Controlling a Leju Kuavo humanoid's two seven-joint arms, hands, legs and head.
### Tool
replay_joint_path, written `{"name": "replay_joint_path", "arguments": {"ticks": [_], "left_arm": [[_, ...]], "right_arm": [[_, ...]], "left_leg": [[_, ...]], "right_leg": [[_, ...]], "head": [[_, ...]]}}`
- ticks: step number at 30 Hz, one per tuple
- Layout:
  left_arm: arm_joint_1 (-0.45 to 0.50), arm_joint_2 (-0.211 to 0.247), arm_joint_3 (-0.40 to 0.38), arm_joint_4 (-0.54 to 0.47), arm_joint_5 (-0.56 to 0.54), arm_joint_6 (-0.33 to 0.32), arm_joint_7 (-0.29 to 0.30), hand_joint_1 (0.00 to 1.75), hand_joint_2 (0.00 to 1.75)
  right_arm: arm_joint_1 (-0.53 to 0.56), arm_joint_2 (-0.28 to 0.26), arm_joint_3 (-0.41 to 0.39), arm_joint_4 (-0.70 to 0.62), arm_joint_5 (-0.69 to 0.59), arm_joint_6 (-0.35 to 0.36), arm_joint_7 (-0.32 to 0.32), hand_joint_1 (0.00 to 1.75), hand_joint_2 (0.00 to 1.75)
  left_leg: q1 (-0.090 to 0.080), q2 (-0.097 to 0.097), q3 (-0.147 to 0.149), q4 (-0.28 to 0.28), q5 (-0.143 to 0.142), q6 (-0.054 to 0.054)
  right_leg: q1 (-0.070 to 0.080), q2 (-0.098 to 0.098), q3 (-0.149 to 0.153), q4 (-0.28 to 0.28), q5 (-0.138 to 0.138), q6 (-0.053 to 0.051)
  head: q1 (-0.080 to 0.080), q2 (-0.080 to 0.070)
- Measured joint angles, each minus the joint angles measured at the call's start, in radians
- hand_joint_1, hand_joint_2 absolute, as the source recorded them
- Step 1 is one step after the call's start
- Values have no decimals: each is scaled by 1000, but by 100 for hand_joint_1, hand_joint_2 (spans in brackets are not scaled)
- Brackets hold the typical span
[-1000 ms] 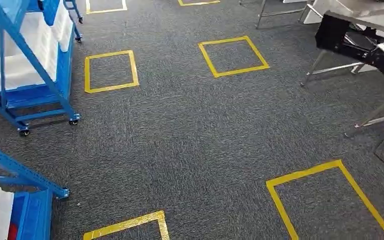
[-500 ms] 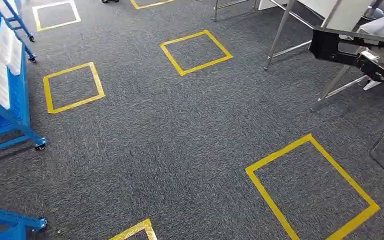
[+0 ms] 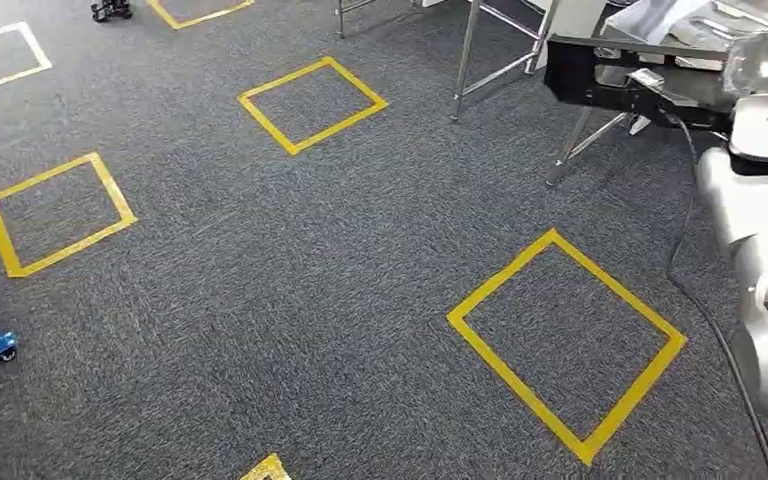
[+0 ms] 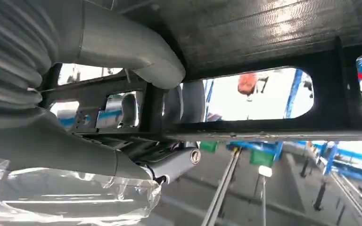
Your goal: Take the parts from the cabinet and place them on the table.
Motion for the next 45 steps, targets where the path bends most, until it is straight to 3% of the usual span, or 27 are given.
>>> {"name": "replay_joint_path", "arguments": {"ticks": [1, 2, 3, 6, 7, 8, 9, 12, 13, 14, 16, 17, 20, 22, 24, 27, 29, 30, 31, 33, 34, 36, 38, 39, 42, 44, 45], "left_arm": [[0, 0, 0, 0, 5, -12, -2, 0, 0], [0, 2, 0, 0, 11, -23, -3, 0, 0], [2, 3, 0, 0, 12, -28, -3, 0, 0], [3, 2, 0, 0, 12, -40, 0, 0, 0], [1, 2, 0, 0, 11, -42, 2, 0, 0], [0, 2, 0, 0, 11, -42, 2, 0, 0], [-1, 2, 0, 0, 11, -43, 2, 0, 0], [9, 2, -1, 0, 11, -45, 3, 0, 0], [12, 2, -2, 0, 10, -45, 3, 0, 0], [14, 2, -3, 0, 10, -44, 7, 0, 0], [13, 3, -3, 0, 10, -39, 10, 0, 0], [14, 5, -3, 0, 10, -37, 12, 0, 0], [10, 7, -4, 2, 10, -35, 14, 0, 0], [7, 6, -4, 2, 10, -35, 14, 0, 0], [7, 5, -4, 2, 10, -35, 14, 0, 0], [10, 5, -4, 2, 10, -35, 14, 0, 0], [13, 5, -4, 2, 10, -35, 15, 0, 0], [13, 3, -4, 2, 11, -35, 15, 0, 0], [14, 3, -4, 2, 12, -35, 16, 0, 0], [15, 5, -4, 4, 18, -34, 18, 0, 0], [15, 6, -4, 4, 20, -34, 19, 0, 0], [11, 5, -5, 4, 22, -34, 21, 0, 0], [10, 4, -5, 4, 25, -34, 20, 0, 0], [9, 4, -5, 4, 25, -34, 20, 0, 0], [7, 1, -5, 4, 29, -34, 19, 0, 0], [11, 0, -5, 4, 31, -34, 19, 0, 0], [13, 0, -5, 4, 32, -34, 20, 0, 0]], "right_arm": [[-7, 8, 0, 2, -21, -6, -8, 175, 175], [-11, 16, -1, 6, -48, -20, -17, 175, 175], [-20, 25, -4, 9, -63, -27, -24, 175, 175], [-19, 45, -19, 19, -107, -33, -34, 175, 175], [-20, 47, -26, 19, -121, -34, -37, 175, 175], [-24, 50, -32, 20, -129, -36, -37, 175, 175], [-29, 54, -39, 21, -136, -39, -39, 175, 175], [-35, 73, -50, 28, -159, -43, -46, 175, 175], [-34, 77, -60, 32, -181, -40, -53, 175, 175], [-34, 84, -79, 39, -221, -31, -67, 175, 175], [-34, 95, -105, 45, -271, -28, -81, 175, 175], [-32, 101, -116, 48, -284, -27, -85, 175, 175], [-32, 106, -134, 56, -292, -25, -88, 175, 175], [-28, 109, -139, 56, -292, -26, -90, 175, 175], [-30, 108, -145, 58, -292, -26, -90, 175, 175], [-22, 109, -147, 63, -294, -26, -90, 175, 175], [-13, 110, -153, 68, -313, -25, -90, 175, 175], [-12, 110, -159, 69, -327, -26, -92, 175, 175], [-14, 112, -164, 69, -344, -27, -97, 175, 175], [-14, 120, -176, 75, -377, -28, -107, 175, 175], [-18, 123, -183, 77, -393, -27, -111, 175, 175], [-21, 139, -187, 71, -410, -24, -119, 175, 175], [-45, 148, -187, 62, -410, -21, -120, 175, 175], [-60, 155, -187, 58, -410, -23, -122, 175, 175], [-74, 168, -187, 57, -413, -13, -117, 175, 175], [-74, 179, -187, 58, -439, 10, -116, 175, 175], [-73, 182, -187, 59, -448, 19, -114, 175, 175]], "left_leg": [[2, 10, 1, 9, -9, -6], [-3, 18, 2, 13, -17, -14], [-7, 24, 4, 21, -25, -21], [-9, 60, 20, 13, -45, -38], [-3, 46, 23, 19, -51, -47], [1, -20, 15, 52, -62, -49], [1, -56, -17, 114, -86, -48], [-1, -76, -171, 346, -141, -45], [-1, -76, -195, 356, -118, -41], [-3, -76, -194, 310, -63, -35], [-12, -78, -147, 134, 65, -18], [-17, -85, -129, 71, 94, -6], [-21, -85, -93, 36, 53, 0], [-20, -82, -62, 11, 43, 11], [-13, -83, -28, -23, 41, 15], [-12, -87, 11, -39, 20, 15], [-11, -89, 42, -39, -5, 11], [-11, -90, 61, -38, -19, 8], [-10, -90, 81, -37, -34, 4], [-13, -88, 111, -28, -71, -11], [-9, -90, 108, -32, -80, -16], [-6, -79, 133, -21, -91, -32], [-1, -78, 123, 6, -93, -41], [1, -80, 95, 69, -94, -45], [3, -80, -64, 299, -183, -51], [2, -80, -122, 317, -218, -50], [2, -80, -127, 274, -203, -48]], "right_leg": [[-1, -36, 50, -93, 42, 5], [15, -95, 67, -127, 15, 11], [21, -85, 67, -138, 17, -13], [25, -43, 69, -132, 1, -41], [18, -32, 80, -137, 1, -50], [18, -26, 88, -136, -5, -57], [18, -17, 94, -136, -11, -64], [27, 15, 117, -135, -31, -78], [29, 26, 129, -135, -40, -79], [31, 39, 144, -135, -52, -79], [30, 55, 173, -136, -74, -75], [29, 58, 183, -138, -85, -71], [27, 67, 196, -149, -92, -50], [28, 65, 196, -132, -69, -33], [26, 36, 141, -34, -63, -33], [24, 34, 0, 132, -140, -30], [15, 31, -41, 116, -162, -18], [9, 29, -37, 64, -138, -14], [1, 24, -23, -14, -77, -6], [-8, -7, -6, -168, 127, 7], [3, -3, 1, -156, 80, -13], [9, 10, 5, -159, 79, -33], [5, 18, 32, -156, 62, -53], [7, 18, 44, -156, 50, -62], [13, 20, 90, -156, 11, -71], [13, 25, 125, -156, -16, -70], [11, 29, 144, -156, -30, -69]], "head": [[0, 0], [0, 0], [0, 0], [-1, 0], [-2, 0], [-1, 0], [-2, 0], [-2, 0], [-2, 0], [-2, 0], [-2, 0], [-2, 0], [-2, 0], [-2, 0], [-1, 0], [-1, 0], [-1, 0], [-1, 0], [-1, 0], [-1, 0], [0, -1], [-1, 0], [-1, 0], [-2, 0], [-2, 0], [-2, 0], [-3, 0]]}}
